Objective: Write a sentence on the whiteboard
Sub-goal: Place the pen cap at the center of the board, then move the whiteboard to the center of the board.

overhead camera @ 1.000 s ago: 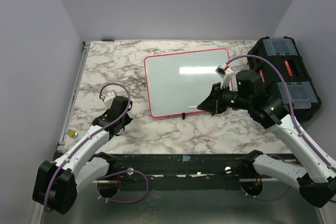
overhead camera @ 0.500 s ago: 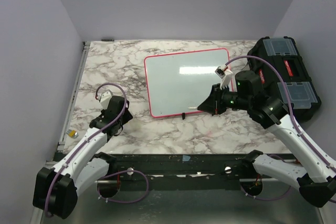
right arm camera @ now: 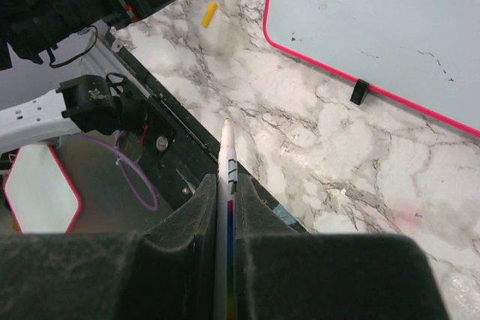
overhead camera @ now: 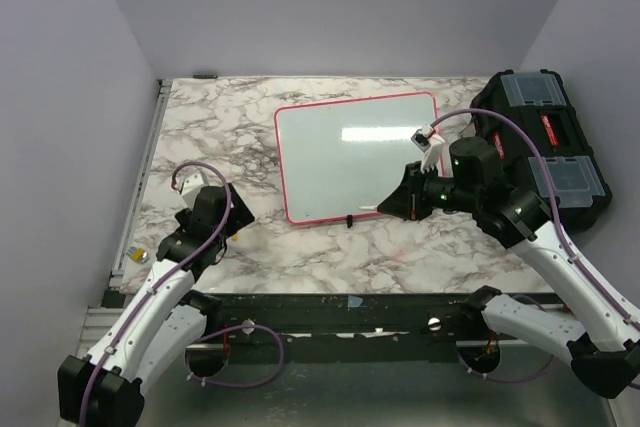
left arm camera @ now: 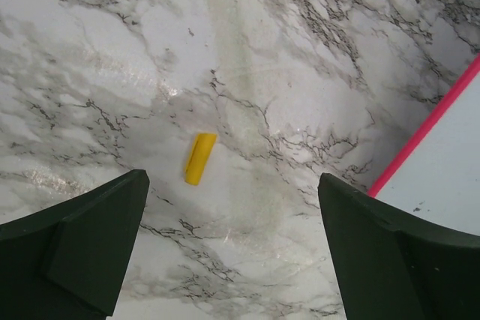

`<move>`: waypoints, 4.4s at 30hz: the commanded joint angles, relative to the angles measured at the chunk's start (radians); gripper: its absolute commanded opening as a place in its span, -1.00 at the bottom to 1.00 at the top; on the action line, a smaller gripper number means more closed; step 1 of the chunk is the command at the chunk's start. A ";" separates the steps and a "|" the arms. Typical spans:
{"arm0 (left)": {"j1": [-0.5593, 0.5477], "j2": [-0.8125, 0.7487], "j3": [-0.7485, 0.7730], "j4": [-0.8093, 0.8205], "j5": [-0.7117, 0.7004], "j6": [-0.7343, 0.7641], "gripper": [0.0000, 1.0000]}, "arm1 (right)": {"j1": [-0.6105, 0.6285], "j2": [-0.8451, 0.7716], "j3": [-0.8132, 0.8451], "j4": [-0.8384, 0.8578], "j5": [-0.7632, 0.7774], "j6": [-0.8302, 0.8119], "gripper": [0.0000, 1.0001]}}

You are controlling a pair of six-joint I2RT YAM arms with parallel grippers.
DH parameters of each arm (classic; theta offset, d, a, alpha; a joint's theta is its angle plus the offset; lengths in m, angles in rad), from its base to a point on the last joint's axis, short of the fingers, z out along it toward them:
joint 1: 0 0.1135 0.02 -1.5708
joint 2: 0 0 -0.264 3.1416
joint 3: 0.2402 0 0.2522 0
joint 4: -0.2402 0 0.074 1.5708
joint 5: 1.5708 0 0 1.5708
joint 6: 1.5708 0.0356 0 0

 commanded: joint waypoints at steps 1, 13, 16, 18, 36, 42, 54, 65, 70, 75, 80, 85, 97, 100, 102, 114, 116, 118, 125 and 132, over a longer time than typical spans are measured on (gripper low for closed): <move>0.006 -0.068 0.035 0.031 0.087 0.126 0.97 | -0.001 -0.013 -0.032 0.022 0.009 0.017 -0.99; 0.006 -0.387 0.064 0.036 0.297 0.225 0.97 | -0.001 0.013 -0.036 0.053 0.006 0.053 -0.99; 0.006 -0.351 0.161 -0.028 0.339 0.299 0.97 | -0.001 0.019 -0.020 0.049 0.015 0.058 -0.99; 0.006 -0.303 0.229 -0.059 0.364 0.341 0.97 | -0.001 0.020 -0.015 0.053 0.019 0.062 -0.99; 0.006 0.197 0.627 -0.051 0.430 0.642 0.95 | -0.001 0.030 -0.119 0.162 0.115 0.088 -0.99; 0.006 0.323 0.784 -0.083 0.461 0.673 0.95 | -0.001 0.017 -0.125 0.152 0.112 0.062 -0.99; 0.006 0.585 1.008 -0.054 0.484 0.694 0.95 | 0.000 -0.015 -0.163 0.160 0.104 0.049 -0.99; 0.006 0.918 1.359 -0.109 0.608 0.820 0.96 | -0.001 -0.080 -0.173 0.085 0.160 0.012 -0.99; 0.006 1.064 1.555 -0.172 0.702 0.872 0.94 | -0.001 -0.123 -0.195 0.061 0.161 0.022 -0.99; 0.006 1.183 1.689 -0.182 0.784 0.885 0.94 | -0.001 -0.167 -0.223 0.059 0.138 0.056 -0.99; 0.006 1.272 1.746 -0.147 0.852 0.860 0.94 | -0.001 -0.176 -0.226 0.034 0.173 0.054 -0.99; 0.006 1.343 1.780 -0.104 0.903 0.833 0.94 | -0.001 -0.181 -0.198 0.012 0.181 0.054 -0.99; 0.006 1.495 1.821 0.002 1.062 0.710 0.90 | -0.002 -0.193 -0.190 -0.014 0.182 0.073 -0.99; 0.004 1.521 1.819 0.014 1.107 0.701 0.86 | -0.002 -0.197 -0.192 -0.016 0.185 0.077 -0.99; 0.003 1.533 1.820 0.020 1.136 0.698 0.79 | -0.001 -0.196 -0.195 -0.012 0.180 0.077 -0.99; -0.014 1.615 1.856 0.006 1.241 0.719 0.40 | -0.001 -0.200 -0.195 -0.007 0.166 0.080 -0.99; -0.021 1.620 1.854 -0.016 1.240 0.743 0.35 | -0.001 -0.200 -0.194 -0.008 0.162 0.083 -0.99; -0.024 1.623 1.853 -0.030 1.245 0.757 0.28 | -0.001 -0.203 -0.193 -0.008 0.158 0.083 -0.99; -0.035 1.602 1.805 -0.057 1.280 0.797 -0.05 | -0.002 -0.201 -0.188 -0.004 0.150 0.084 -0.99; -0.049 1.562 1.739 -0.058 1.279 0.816 -0.12 | -0.002 -0.202 -0.182 -0.005 0.145 0.080 -0.99</move>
